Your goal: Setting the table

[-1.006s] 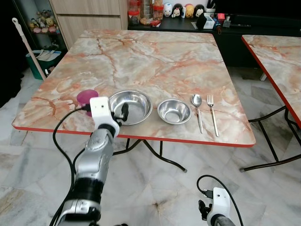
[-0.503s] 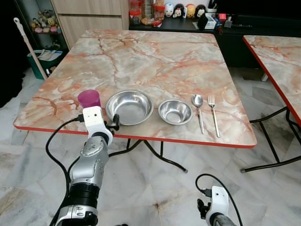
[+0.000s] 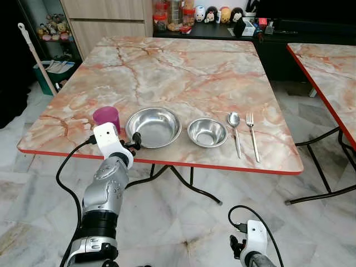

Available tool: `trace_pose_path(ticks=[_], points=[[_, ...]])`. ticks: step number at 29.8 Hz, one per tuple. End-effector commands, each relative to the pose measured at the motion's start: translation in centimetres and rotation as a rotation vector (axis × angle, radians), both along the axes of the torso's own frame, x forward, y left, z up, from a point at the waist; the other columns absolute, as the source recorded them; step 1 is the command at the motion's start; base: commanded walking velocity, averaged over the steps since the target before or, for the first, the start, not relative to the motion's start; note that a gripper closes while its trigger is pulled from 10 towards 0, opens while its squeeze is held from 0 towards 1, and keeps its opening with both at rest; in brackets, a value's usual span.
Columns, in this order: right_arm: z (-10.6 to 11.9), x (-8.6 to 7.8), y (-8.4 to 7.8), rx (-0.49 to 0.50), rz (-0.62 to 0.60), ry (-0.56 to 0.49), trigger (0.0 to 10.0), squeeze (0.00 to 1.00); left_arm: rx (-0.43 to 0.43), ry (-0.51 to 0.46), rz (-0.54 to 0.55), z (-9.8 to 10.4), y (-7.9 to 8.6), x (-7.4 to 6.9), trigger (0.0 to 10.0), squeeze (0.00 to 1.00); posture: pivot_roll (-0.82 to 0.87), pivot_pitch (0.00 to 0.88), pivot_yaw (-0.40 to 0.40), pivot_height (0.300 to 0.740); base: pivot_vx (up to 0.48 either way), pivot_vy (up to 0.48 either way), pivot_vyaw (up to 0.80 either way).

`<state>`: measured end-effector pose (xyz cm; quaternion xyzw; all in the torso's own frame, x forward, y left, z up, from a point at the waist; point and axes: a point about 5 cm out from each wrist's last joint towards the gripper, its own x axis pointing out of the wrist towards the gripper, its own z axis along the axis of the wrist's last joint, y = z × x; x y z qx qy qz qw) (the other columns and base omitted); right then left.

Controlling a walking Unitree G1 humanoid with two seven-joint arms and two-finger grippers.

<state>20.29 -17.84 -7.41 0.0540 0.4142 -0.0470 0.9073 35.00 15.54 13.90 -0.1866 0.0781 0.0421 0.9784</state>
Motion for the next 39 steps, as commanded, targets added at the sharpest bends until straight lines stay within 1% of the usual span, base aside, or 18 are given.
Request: trace_pose_path(ticks=[1,4,8,10,14,19,27,28,31,39], points=[[-0.2,-0.3,0.0,0.004,-0.006,0.011,10.0,0.00,-0.008,0.002,0.002,0.3,-0.1,0.2,10.0,0.00,0.08,0.073,0.002,0.740,0.000,0.000,0.00],[-0.2,-0.4,-0.1,0.004,-0.012,0.013,10.0,0.00,-0.001,0.009,0.004,0.2,-0.1,0.4,10.0,0.00,0.07,0.081,-0.001,0.740,0.000,0.000,0.00],[-0.2,-0.4,-0.2,0.005,-0.017,0.013,10.0,0.00,-0.013,0.009,0.004,0.3,-0.4,0.7,10.0,0.00,0.07,0.084,-0.007,0.740,0.000,0.000,0.00],[-0.2,-0.4,-0.3,0.004,-0.017,0.014,10.0,0.00,0.001,0.037,0.016,0.0,-0.5,0.9,10.0,0.00,0.07,0.084,-0.011,0.740,0.000,0.000,0.00],[-0.1,-0.3,-0.5,-0.001,-0.015,0.010,10.0,0.00,-0.019,0.029,0.019,0.2,-0.8,1.2,10.0,0.00,0.07,0.087,-0.015,0.740,0.000,0.000,0.00],[0.0,0.0,-0.7,-0.003,-0.020,0.004,10.0,0.00,-0.012,0.031,0.016,0.6,-1.0,1.6,10.0,0.00,0.06,0.088,-0.020,0.740,0.000,0.000,0.00],[0.0,-0.1,-0.7,-0.004,-0.020,0.004,10.0,0.00,-0.022,0.047,0.021,0.3,-1.1,1.9,10.0,0.00,0.06,0.089,-0.021,0.740,0.000,0.000,0.00],[0.0,-0.2,-0.7,-0.003,-0.023,0.006,10.0,0.00,-0.029,0.035,0.025,0.9,-1.2,2.1,10.0,0.00,0.05,0.089,-0.020,0.740,0.000,0.000,0.00],[-0.1,-0.2,-0.8,-0.003,-0.026,0.008,10.0,0.00,-0.028,0.029,0.037,1.2,-1.2,2.3,10.0,0.00,0.05,0.089,-0.020,0.740,0.000,0.000,0.00],[0.0,-0.2,-1.0,-0.006,-0.033,0.008,10.0,0.00,-0.023,0.057,0.057,0.8,-1.0,2.6,10.0,0.00,0.05,0.088,-0.022,0.740,0.000,0.000,0.00]])
